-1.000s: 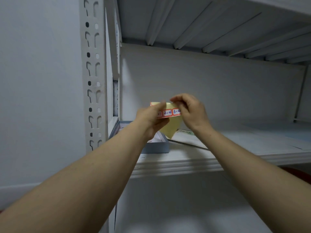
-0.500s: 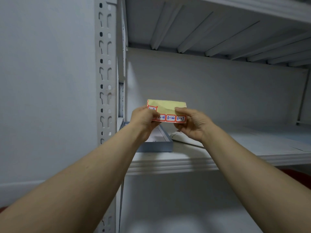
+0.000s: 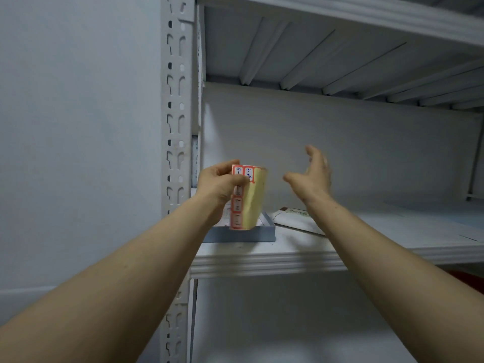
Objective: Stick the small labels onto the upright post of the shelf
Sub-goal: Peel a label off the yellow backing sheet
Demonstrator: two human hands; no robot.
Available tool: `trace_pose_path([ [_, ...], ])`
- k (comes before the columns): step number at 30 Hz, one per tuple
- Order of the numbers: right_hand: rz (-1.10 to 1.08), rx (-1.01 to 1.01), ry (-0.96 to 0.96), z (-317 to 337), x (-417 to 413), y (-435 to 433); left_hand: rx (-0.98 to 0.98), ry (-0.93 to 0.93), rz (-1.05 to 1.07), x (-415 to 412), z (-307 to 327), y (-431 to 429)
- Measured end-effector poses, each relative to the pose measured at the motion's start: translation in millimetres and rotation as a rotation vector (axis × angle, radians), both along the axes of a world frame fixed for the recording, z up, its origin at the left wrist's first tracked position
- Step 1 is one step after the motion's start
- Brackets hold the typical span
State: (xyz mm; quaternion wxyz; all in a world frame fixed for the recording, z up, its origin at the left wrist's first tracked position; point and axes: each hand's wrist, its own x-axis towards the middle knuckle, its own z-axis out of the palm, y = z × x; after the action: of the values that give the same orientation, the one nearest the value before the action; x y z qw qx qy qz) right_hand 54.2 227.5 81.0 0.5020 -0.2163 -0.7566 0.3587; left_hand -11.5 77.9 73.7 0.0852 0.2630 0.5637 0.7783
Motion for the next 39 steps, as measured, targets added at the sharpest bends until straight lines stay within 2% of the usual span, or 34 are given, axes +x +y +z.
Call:
trace_pose_path([
  [2,0.269,0.1,-0.032,7.6,3.5,-10.2,-0.047,0.037,0.007,1.4,1.3,-1.0],
  [4,0.45,0.107,-0.174,13.9,6.8,-19.7,-0.068,0.039,0.003,2.5,2.3,-1.8],
  [7,0.483,0.085,-0.292,19.4,10.5,-23.0,-0.098,0.051,0.028,4.4,4.3,-4.4],
  [11,0.508,0.001,-0.238,13.9,12.0,-19.0,-0.094,0.108,0.065,6.8,4.6,-5.0],
  [12,0.518,-0.018,-0.209,12.1,11.6,-17.9,-0.088,0.169,0.123,5.7,1.9,-3.1],
  [15,0.532,-0.068,-0.141,9.4,8.8,-15.2,-0.218,0.57,0.521,2.5,-4.6,2.1],
  [17,0.546,-0.094,-0.086,8.4,6.1,-14.0,-0.279,0.691,0.591,5.8,-7.3,5.5],
  [22,0.592,-0.125,-0.065,4.0,2.8,-13.9,-0.306,0.647,0.513,13.4,-7.9,12.7],
  [29,0.66,-0.134,-0.052,0.7,2.1,-12.1,-0.317,0.659,0.52,18.3,-5.8,13.0],
  [39,0.556,-0.003,-0.018,-0.3,6.5,-16.8,-0.421,0.777,0.539,19.4,-6.2,13.0],
])
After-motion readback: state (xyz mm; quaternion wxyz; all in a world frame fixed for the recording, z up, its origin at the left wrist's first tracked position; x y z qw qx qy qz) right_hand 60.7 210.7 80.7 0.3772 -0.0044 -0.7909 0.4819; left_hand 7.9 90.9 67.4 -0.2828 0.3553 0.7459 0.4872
